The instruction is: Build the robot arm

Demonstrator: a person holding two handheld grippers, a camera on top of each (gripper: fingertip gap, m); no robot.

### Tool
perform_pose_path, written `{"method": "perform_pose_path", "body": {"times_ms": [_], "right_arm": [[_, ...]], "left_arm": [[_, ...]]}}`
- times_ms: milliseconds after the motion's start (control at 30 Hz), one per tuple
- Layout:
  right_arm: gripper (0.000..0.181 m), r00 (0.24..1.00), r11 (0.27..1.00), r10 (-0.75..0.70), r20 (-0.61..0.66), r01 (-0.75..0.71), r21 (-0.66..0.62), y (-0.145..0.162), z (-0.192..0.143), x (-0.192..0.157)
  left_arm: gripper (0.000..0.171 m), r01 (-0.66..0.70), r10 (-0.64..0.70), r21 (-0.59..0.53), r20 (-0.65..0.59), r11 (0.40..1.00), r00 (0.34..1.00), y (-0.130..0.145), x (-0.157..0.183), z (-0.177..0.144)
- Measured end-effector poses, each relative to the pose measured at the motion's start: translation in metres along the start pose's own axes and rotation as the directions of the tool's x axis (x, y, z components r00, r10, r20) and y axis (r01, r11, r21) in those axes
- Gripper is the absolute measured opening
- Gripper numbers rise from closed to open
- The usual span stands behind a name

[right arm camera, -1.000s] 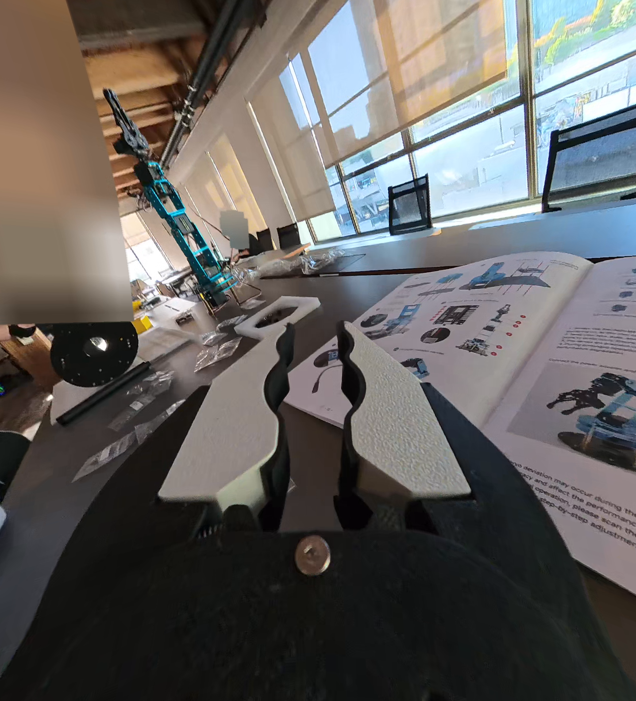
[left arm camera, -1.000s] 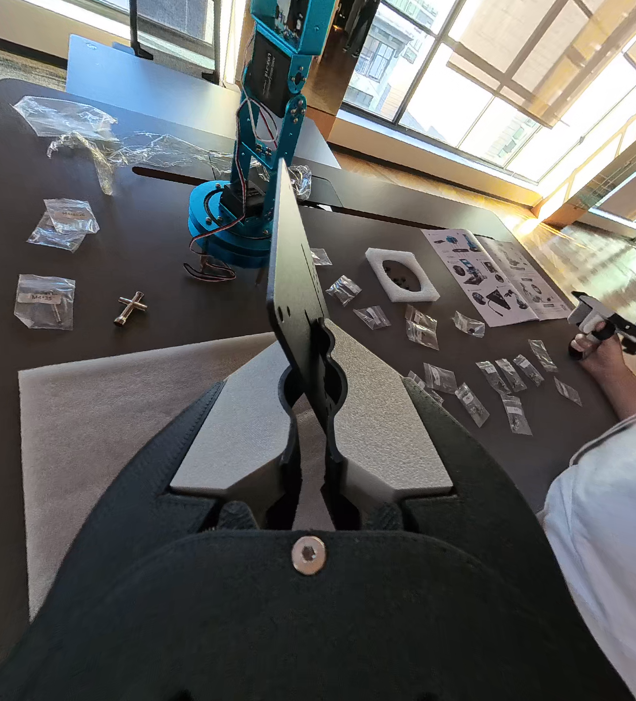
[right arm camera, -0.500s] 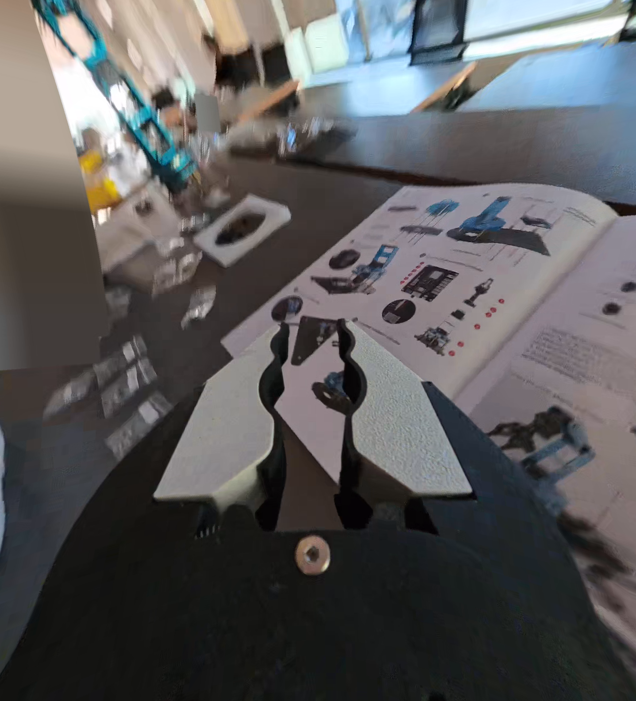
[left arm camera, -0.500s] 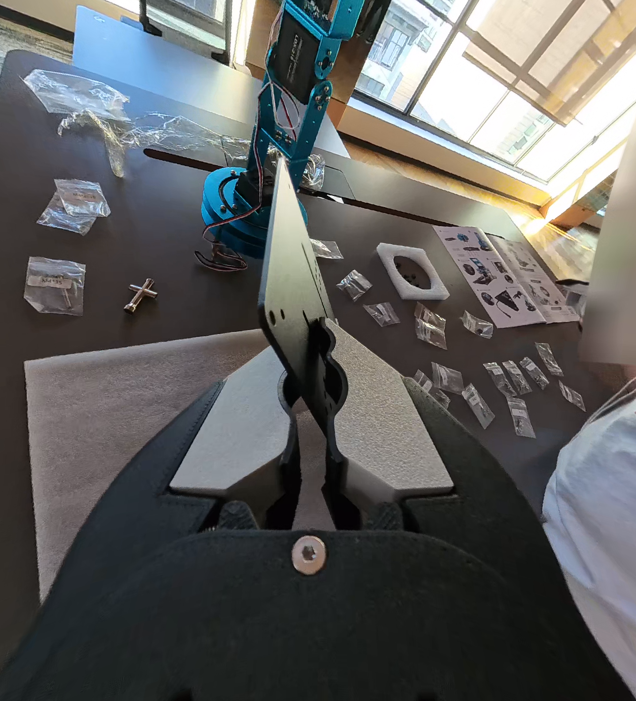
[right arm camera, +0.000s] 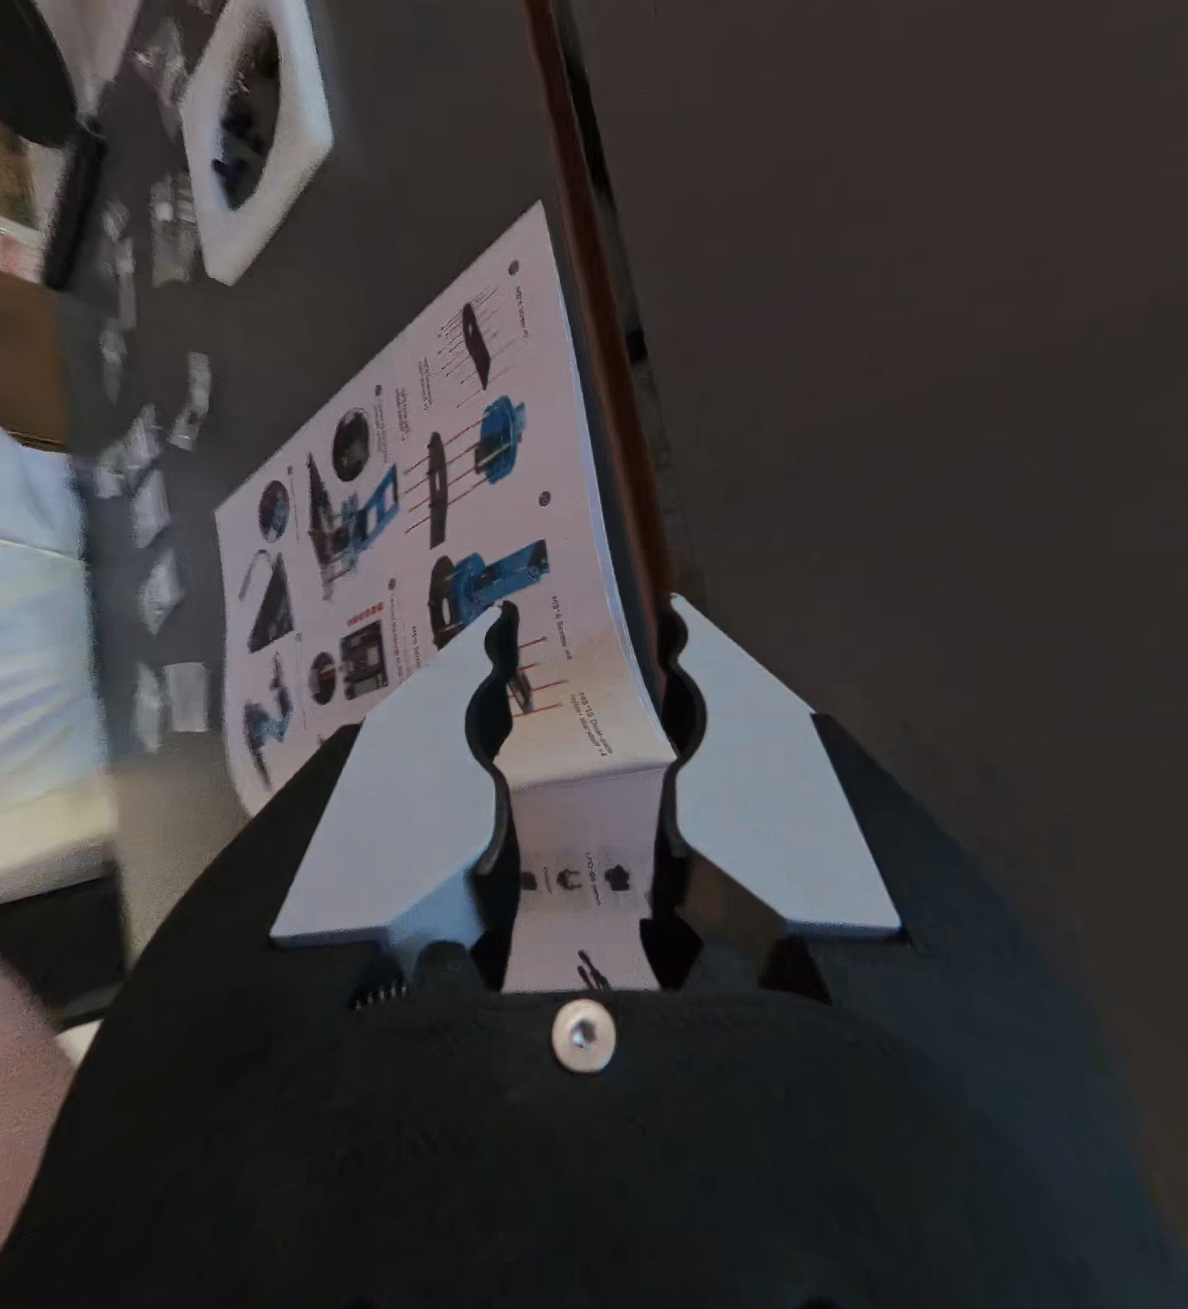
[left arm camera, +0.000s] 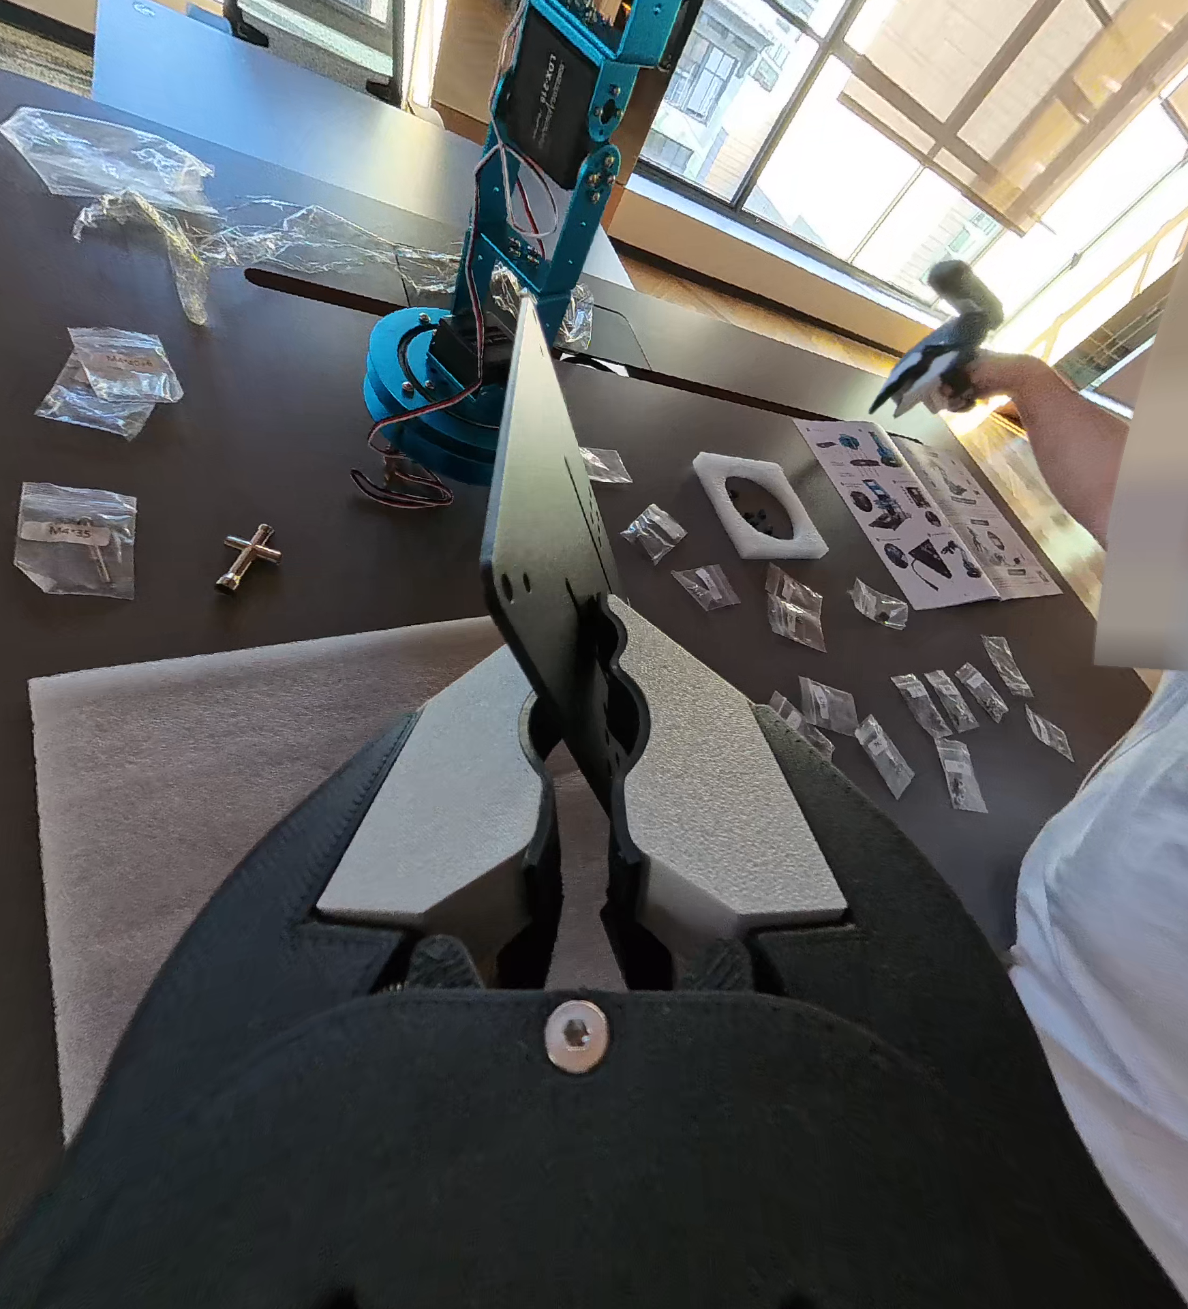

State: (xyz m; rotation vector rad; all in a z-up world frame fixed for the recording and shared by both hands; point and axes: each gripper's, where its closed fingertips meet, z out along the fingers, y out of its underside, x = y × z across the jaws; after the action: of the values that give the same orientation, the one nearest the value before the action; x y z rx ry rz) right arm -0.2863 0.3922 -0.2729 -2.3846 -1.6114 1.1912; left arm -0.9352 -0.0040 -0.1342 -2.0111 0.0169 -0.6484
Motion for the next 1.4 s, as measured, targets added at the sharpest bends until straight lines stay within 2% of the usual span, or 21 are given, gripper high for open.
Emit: {"method": "perform_pose_path", "body": {"times_ms": [67, 167, 233, 333, 367, 467, 567, 700, 800, 967, 1067, 1167, 1400], "right_arm": [[0.036, 0.988, 0.993, 0.106, 0.111, -0.1, -0.065, 0.005, 0.005, 0.007], [0.034, 0.963, 0.982, 0.162, 0.214, -0.136, -0.131, 0.011, 0.015, 0.006], [0.029, 0.92, 0.97, 0.218, 0.325, -0.167, -0.178, 0.013, 0.02, -0.007], [0.017, 0.871, 0.945, 0.289, 0.398, -0.193, -0.264, 0.022, 0.029, -0.015], [0.007, 0.869, 0.94, 0.293, 0.398, -0.186, -0.287, 0.025, 0.032, -0.015], [0.002, 0.863, 0.946, 0.259, 0.434, -0.135, -0.296, 0.026, 0.036, -0.023], [0.0, 0.873, 0.973, 0.187, 0.451, -0.103, -0.205, 0.014, 0.029, -0.034], [0.0, 0.934, 0.997, 0.035, 0.354, -0.006, -0.081, 0.005, -0.001, -0.067], [0.0, 0.97, 0.993, -0.107, 0.218, 0.115, -0.023, 0.003, -0.032, -0.105], [0.0, 0.962, 0.96, -0.274, 0.005, 0.273, 0.067, -0.01, -0.08, -0.171], [0.0, 0.959, 0.958, -0.259, -0.119, 0.271, 0.098, -0.014, -0.101, -0.19], [0.0, 0.951, 0.961, -0.233, -0.206, 0.258, 0.105, -0.012, -0.108, -0.199], [0.0, 0.938, 0.963, -0.194, -0.286, 0.239, 0.128, -0.006, -0.114, -0.208]], "left_arm": [[0.002, 0.003, -0.003, -0.005, 0.004, 1.0, 1.0, 0.0, -0.001, 0.001], [0.002, 0.001, -0.001, -0.011, 0.007, 1.0, 1.0, 0.0, -0.002, 0.002], [0.002, -0.003, 0.003, -0.013, 0.01, 1.0, 1.0, 0.0, -0.001, 0.002], [0.002, -0.002, 0.002, -0.013, 0.01, 1.0, 1.0, -0.001, 0.0, 0.002], [0.002, -0.002, 0.002, -0.015, 0.013, 1.0, 1.0, 0.0, -0.001, 0.002], [0.002, -0.001, 0.002, -0.015, 0.013, 1.0, 1.0, 0.0, -0.001, 0.002], [0.002, -0.001, 0.001, -0.006, 0.01, 1.0, 1.0, 0.0, -0.001, 0.001], [0.002, -0.006, 0.006, 0.007, 0.01, 1.0, 1.0, 0.001, 0.0, -0.003], [0.001, -0.003, 0.003, 0.021, 0.007, 1.0, 1.0, 0.003, -0.001, -0.006], [0.002, 0.017, -0.017, 0.032, 0.006, 0.999, 1.0, 0.005, -0.006, -0.009], [0.002, 0.016, -0.016, 0.025, 0.005, 1.0, 1.0, 0.005, -0.005, -0.009], [0.002, -0.001, 0.001, 0.021, 0.001, 1.0, 1.0, 0.004, -0.002, -0.008], [0.002, -0.011, 0.011, 0.007, 0.002, 1.0, 1.0, 0.004, 0.001, -0.008]]}}
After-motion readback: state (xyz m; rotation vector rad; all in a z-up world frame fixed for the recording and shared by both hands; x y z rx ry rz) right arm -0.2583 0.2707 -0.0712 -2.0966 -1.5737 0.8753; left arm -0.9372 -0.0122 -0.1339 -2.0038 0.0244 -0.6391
